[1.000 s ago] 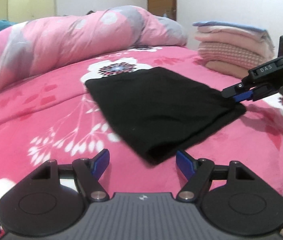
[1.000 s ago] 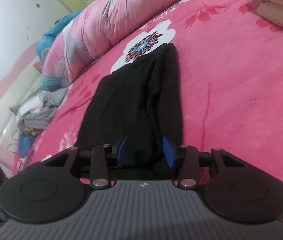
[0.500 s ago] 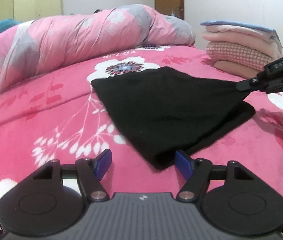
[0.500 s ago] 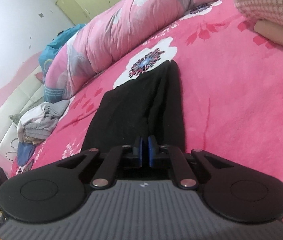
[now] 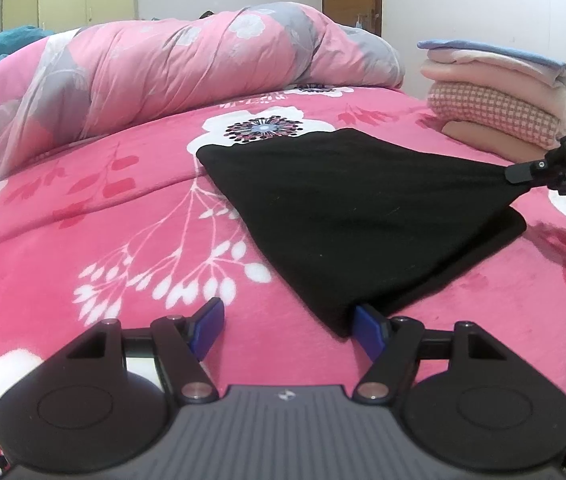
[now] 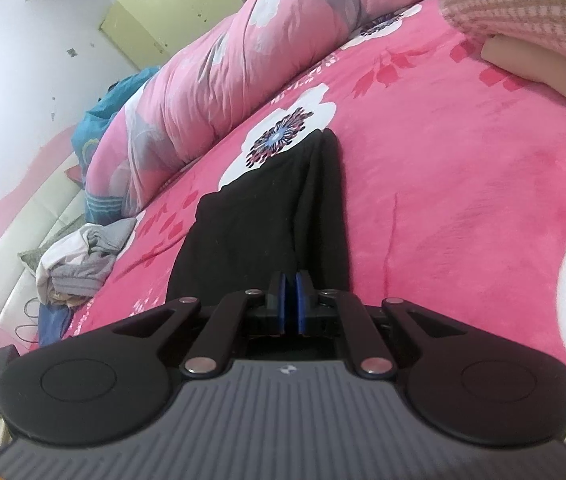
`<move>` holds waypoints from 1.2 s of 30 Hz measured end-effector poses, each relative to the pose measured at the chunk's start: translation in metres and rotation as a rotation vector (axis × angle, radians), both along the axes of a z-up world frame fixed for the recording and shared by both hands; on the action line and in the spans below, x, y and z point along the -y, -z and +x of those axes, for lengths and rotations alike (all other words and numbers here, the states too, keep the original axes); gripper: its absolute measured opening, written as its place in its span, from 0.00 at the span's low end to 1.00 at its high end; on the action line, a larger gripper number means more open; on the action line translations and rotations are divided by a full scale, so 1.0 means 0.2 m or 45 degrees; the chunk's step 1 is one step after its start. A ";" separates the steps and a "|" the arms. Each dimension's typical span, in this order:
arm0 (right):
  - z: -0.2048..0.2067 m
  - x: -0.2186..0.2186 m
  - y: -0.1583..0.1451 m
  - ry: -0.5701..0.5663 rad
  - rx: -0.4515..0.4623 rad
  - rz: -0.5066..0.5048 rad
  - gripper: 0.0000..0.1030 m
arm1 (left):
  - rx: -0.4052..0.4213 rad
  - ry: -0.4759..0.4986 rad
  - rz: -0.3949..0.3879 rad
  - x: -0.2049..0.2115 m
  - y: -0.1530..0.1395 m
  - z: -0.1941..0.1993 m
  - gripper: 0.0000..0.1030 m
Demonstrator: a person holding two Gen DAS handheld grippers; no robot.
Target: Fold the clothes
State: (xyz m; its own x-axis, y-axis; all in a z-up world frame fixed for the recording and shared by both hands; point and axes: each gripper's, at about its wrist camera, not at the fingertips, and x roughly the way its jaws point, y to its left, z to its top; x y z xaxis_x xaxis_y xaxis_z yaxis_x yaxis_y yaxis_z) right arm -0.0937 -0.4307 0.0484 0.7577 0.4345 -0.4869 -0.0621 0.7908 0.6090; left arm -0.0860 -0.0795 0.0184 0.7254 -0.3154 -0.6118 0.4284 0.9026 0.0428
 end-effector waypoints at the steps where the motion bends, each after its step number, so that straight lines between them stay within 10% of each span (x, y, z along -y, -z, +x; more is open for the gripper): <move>1: 0.00 0.00 0.00 0.000 -0.003 0.001 0.03 | 0.001 0.001 0.003 0.00 0.00 0.00 0.69; 20: -0.08 0.08 0.07 0.082 -0.018 0.097 0.05 | 0.061 0.028 0.072 0.02 -0.02 -0.05 0.67; 36: -0.04 -0.06 0.06 -0.007 0.042 -0.139 0.25 | 0.072 0.079 0.091 0.08 0.00 -0.10 0.35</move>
